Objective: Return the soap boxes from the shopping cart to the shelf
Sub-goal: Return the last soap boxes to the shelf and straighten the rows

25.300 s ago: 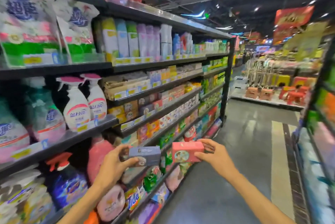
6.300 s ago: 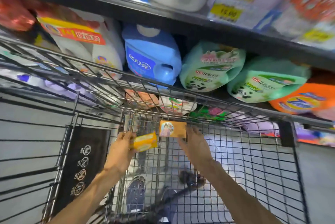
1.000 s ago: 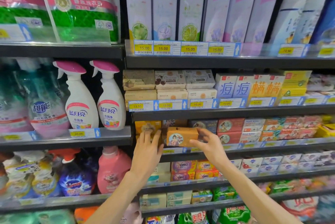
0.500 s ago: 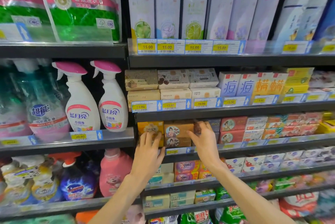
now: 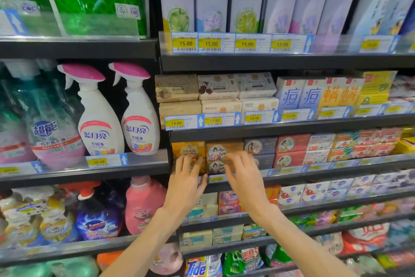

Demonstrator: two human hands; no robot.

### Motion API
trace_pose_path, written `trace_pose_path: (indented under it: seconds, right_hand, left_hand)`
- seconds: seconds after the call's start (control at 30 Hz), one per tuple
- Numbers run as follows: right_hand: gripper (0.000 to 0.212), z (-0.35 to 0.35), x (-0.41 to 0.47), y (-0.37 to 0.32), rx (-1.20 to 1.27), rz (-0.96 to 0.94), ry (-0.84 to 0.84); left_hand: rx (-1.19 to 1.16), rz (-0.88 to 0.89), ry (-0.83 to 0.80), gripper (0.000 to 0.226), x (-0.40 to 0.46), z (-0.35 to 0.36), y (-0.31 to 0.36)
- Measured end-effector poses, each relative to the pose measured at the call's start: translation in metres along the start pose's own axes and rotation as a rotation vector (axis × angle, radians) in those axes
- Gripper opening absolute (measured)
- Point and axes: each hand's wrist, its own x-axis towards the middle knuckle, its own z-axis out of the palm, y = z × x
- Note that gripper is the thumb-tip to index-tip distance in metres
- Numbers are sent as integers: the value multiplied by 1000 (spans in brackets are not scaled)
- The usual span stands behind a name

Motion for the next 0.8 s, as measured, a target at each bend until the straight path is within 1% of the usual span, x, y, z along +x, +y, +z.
trace_pose_path:
  seconds: [0.07,0.13,0.27,0.33,0.47,0.6,0.8]
  right_hand:
    - [32,10,-9,-1,-105,-159,-70]
    - [40,18,-13,-1,-179,-188,-127]
    - [58,23,-13,-2,-244,-125,-195]
    - [61,24,-12,-3,-256,-103,-211]
    - [60,26,-14,-6,-258,-90,-212]
    - [59,22,-18,-1,-263,9,-175]
    - [59,21,-12,5,-295,49,-212]
  left_hand:
    - [13,13,6,52,-1,1,0]
    - [21,18,11,52,-1,2,0]
    - [30,17,16,52,-1,4,1]
    - [32,13,6,53,-1,4,2]
    - [49,2,-28,56,-1,4,5]
    - [55,15,-23,58,0,3,5]
    - [63,23,-7,57,0,6,7]
